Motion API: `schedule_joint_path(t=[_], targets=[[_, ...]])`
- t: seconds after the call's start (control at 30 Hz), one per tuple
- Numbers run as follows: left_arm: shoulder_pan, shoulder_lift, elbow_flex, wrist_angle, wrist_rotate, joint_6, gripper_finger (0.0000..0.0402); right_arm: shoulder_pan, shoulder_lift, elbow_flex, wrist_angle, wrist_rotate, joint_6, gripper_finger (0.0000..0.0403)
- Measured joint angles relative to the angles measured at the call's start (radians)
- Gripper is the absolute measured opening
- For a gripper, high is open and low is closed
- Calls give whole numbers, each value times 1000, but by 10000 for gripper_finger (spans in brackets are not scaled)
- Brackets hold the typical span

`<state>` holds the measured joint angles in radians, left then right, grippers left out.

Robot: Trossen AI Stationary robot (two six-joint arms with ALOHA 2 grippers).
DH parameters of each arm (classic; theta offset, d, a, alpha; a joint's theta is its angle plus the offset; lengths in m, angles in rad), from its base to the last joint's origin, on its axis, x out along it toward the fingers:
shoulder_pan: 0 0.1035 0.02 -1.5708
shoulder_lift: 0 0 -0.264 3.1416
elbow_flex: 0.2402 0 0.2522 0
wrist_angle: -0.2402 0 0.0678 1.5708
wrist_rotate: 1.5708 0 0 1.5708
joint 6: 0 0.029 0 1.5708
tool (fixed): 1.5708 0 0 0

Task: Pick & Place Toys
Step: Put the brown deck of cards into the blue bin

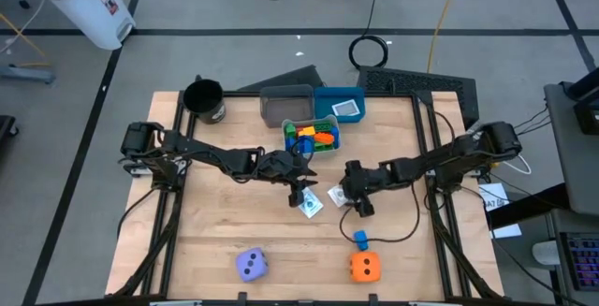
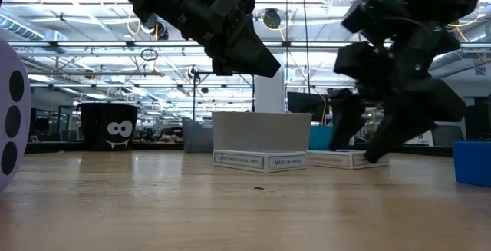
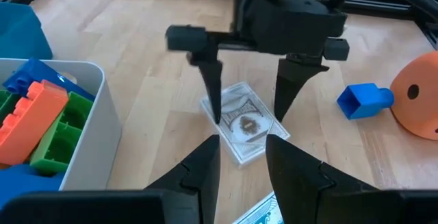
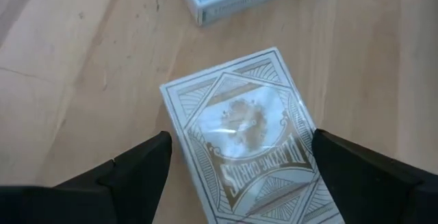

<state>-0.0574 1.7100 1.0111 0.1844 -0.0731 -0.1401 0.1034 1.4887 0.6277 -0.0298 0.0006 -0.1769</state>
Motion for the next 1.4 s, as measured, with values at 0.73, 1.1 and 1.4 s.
schedule_joint_path(t=[0.73,1.1,1.4], targets=[[-1,0,0,-8,3,-30,127,193,-151,-1,431,72,145,318],[0,0,0,-8,3,-29,127,189,-142,0,466,26,105,375],[0,0,0,-7,3,-29,127,36,-91,0,141,121,37,393]])
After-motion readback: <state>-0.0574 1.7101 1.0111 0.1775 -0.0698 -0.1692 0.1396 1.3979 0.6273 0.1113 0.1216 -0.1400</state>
